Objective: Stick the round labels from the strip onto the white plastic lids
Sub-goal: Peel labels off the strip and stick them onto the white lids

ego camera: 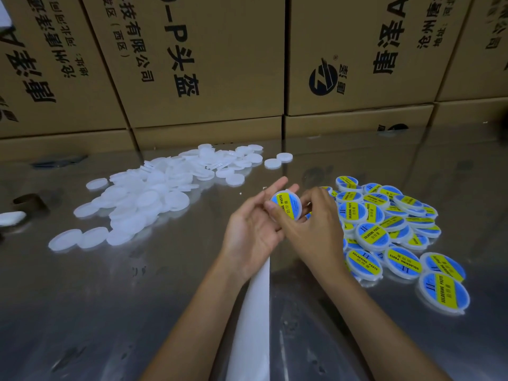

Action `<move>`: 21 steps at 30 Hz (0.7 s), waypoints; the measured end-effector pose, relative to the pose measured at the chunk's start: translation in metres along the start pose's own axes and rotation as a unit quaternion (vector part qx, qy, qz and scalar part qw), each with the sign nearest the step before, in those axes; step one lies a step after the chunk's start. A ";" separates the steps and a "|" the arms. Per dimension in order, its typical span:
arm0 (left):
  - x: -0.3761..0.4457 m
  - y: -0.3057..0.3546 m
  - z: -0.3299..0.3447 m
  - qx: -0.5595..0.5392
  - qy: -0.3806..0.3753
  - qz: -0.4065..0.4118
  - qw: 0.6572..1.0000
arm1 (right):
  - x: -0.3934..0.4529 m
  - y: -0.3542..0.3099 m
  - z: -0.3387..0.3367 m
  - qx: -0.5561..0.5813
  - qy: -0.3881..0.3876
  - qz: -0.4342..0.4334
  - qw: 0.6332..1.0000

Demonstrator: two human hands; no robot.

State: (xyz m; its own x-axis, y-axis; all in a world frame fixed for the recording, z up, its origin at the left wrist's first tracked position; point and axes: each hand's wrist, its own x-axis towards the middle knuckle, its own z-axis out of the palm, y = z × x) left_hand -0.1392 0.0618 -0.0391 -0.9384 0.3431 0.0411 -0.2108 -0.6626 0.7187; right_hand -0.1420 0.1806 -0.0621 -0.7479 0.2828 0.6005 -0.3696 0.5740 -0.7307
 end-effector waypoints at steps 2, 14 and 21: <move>0.000 0.000 0.000 0.003 0.001 -0.006 1.000 | 0.001 0.000 -0.001 -0.016 0.004 -0.010 1.000; 0.001 0.000 -0.004 0.000 0.008 -0.018 1.000 | 0.005 0.005 -0.004 0.028 -0.001 -0.005 1.000; 0.002 0.004 -0.006 -0.034 0.027 0.014 0.999 | -0.002 0.005 -0.001 -0.008 -0.074 -0.032 0.997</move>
State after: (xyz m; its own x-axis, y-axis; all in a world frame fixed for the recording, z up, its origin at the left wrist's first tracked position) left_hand -0.1438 0.0556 -0.0405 -0.9574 0.2879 0.0222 -0.1999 -0.7162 0.6686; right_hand -0.1418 0.1834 -0.0664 -0.7962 0.1295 0.5910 -0.4116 0.6000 -0.6860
